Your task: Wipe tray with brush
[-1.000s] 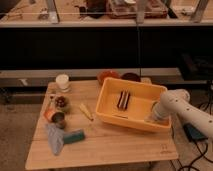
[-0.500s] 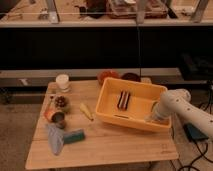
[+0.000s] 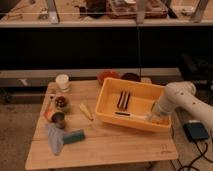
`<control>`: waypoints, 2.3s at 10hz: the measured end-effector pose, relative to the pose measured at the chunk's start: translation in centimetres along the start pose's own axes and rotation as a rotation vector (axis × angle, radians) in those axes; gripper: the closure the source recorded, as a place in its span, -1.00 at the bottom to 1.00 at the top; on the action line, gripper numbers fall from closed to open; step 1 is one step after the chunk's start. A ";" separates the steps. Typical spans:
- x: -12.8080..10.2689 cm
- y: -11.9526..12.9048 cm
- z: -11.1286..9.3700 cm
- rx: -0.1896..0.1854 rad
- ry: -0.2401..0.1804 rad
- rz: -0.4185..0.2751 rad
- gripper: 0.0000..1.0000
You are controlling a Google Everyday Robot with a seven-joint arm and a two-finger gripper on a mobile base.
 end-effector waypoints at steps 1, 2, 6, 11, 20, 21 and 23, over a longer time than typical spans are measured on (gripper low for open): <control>-0.1 -0.3 0.5 0.009 -0.005 0.000 0.81; -0.5 -0.9 1.2 0.021 -0.010 -0.002 0.81; -3.1 -5.4 3.1 0.090 -0.042 -0.012 0.81; -7.2 -6.7 0.6 0.124 -0.105 -0.055 0.81; -8.5 -2.5 1.1 0.072 -0.150 -0.139 0.81; -8.5 -2.5 1.1 0.072 -0.150 -0.139 0.81; -8.4 -2.5 1.1 0.073 -0.150 -0.138 0.81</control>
